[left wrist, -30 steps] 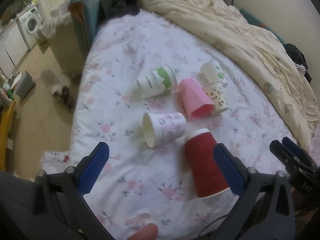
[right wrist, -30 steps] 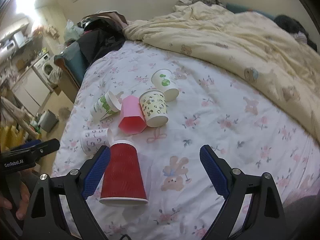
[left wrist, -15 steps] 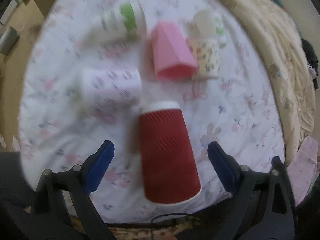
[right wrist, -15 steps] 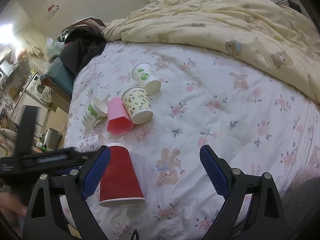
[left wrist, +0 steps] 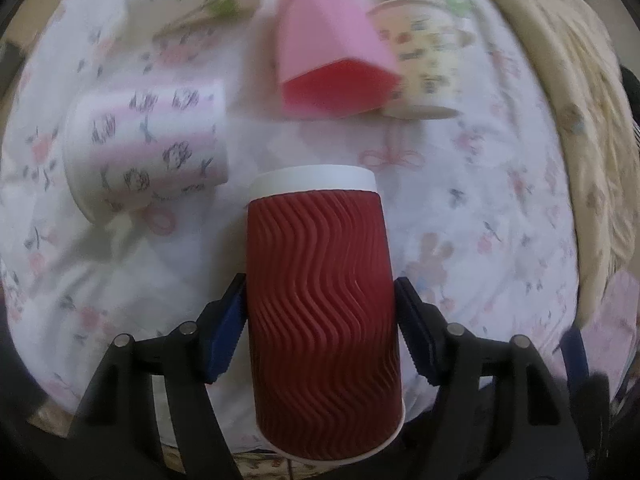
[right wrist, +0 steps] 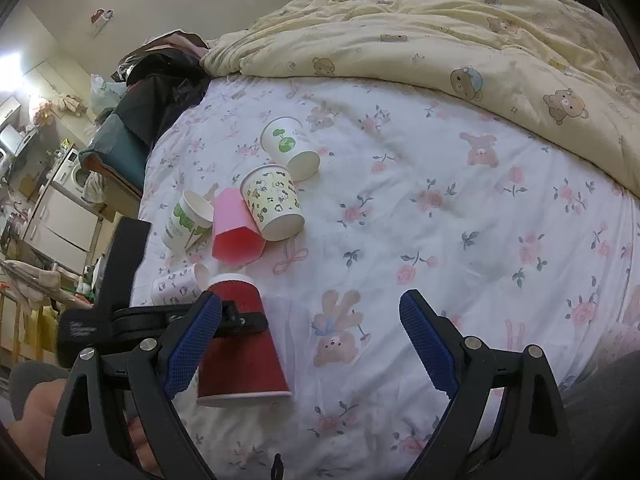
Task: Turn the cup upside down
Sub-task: 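Move the left tool onto the red cup and close around it, then lift the red cup with the left tool and turn it over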
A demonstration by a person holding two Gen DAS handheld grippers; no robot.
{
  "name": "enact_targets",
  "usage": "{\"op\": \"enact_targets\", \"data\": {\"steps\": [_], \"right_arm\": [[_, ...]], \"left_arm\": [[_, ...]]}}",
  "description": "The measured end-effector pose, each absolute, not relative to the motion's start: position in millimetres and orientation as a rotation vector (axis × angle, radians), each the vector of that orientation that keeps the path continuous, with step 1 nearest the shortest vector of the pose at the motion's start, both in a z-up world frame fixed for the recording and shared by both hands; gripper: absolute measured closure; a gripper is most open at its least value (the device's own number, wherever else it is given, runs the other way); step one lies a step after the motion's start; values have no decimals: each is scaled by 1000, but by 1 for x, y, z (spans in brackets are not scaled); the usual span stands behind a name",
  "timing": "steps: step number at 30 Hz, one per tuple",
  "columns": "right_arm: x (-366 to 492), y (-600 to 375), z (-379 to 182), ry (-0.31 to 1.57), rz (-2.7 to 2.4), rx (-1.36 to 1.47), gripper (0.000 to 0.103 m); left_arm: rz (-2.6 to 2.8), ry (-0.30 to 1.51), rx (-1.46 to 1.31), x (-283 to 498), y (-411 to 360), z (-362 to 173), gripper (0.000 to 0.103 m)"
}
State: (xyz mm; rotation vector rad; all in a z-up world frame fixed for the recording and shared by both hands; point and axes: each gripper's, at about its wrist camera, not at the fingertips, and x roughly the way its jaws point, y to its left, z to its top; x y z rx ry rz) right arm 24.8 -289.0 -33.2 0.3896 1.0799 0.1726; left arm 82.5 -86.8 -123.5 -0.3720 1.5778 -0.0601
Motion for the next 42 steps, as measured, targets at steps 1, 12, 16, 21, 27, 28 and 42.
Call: {"op": "enact_targets", "data": {"steps": [1,12,16,21,27,28,42], "right_arm": [[25,-289,-33,1078,174,381,10],[27,-289,-36,1090,155,376,10],[28,-283,-41,1116,171,352,10],[26,-263,-38,1112,257,292,10],[26,-245,-51,1207,433,356,10],[24,-243,-49,1201,440,352,10],[12,-203,-54,1271,678,359,10]], "left_arm": [[-75,1560,-361,81,-87,-117,36],[-178,1418,-347,73,-42,-56,36],[-174,1383,-386,60,-19,-54,36],[-164,1381,-423,53,-9,-70,36],[-201,1351,-426,53,-18,-65,36],[-198,1345,-419,53,-19,-64,36],[-213,1307,-354,48,-27,-54,36]]}}
